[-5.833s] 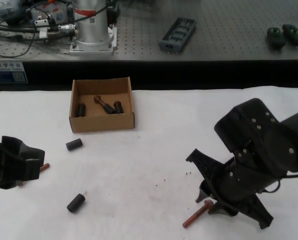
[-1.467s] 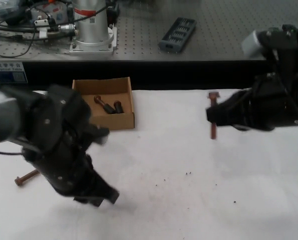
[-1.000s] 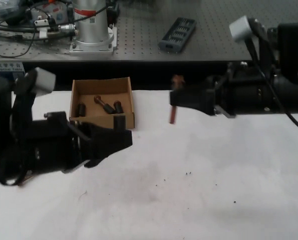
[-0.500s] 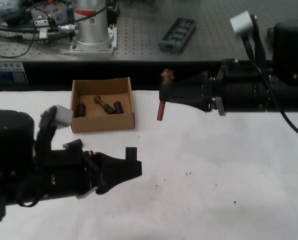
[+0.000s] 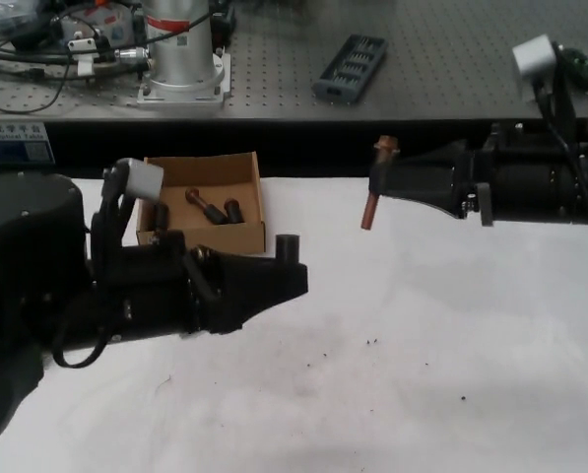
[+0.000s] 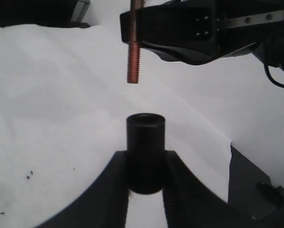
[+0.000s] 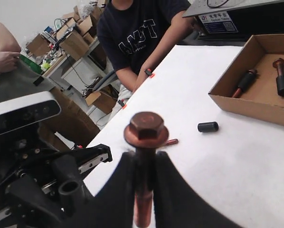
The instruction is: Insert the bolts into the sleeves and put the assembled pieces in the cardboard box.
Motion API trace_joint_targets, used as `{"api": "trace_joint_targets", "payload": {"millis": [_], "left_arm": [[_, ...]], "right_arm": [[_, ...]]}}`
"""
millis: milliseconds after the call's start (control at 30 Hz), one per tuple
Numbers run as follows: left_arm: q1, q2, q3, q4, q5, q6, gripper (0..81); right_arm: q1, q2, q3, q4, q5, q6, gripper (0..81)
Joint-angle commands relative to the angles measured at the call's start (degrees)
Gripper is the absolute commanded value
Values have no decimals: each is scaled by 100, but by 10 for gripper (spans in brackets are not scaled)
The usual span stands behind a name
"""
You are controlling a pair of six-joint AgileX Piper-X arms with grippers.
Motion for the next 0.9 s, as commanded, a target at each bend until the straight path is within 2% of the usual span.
{"api": "trace_joint_targets", "payload": {"millis": [0, 233, 533, 700, 867], "left_arm": [[-90, 70, -72, 148, 383, 386, 6], [-335, 122, -72, 670, 492, 820, 6], [-339, 122, -94, 818, 683, 839, 6], [-339, 122, -127, 1043, 703, 893, 6], [-339, 122, -229, 1101, 777, 920, 6]], "right_arm": [[-29, -34, -27, -113, -223, -54, 43], [-29, -34, -27, -138, -705, -52, 43], [-18, -34, -27, -30, -1213, -186, 43], [17, -34, -27, 226, -1226, -464, 43], [296, -34, -27, 501, -1034, -771, 43]]}}
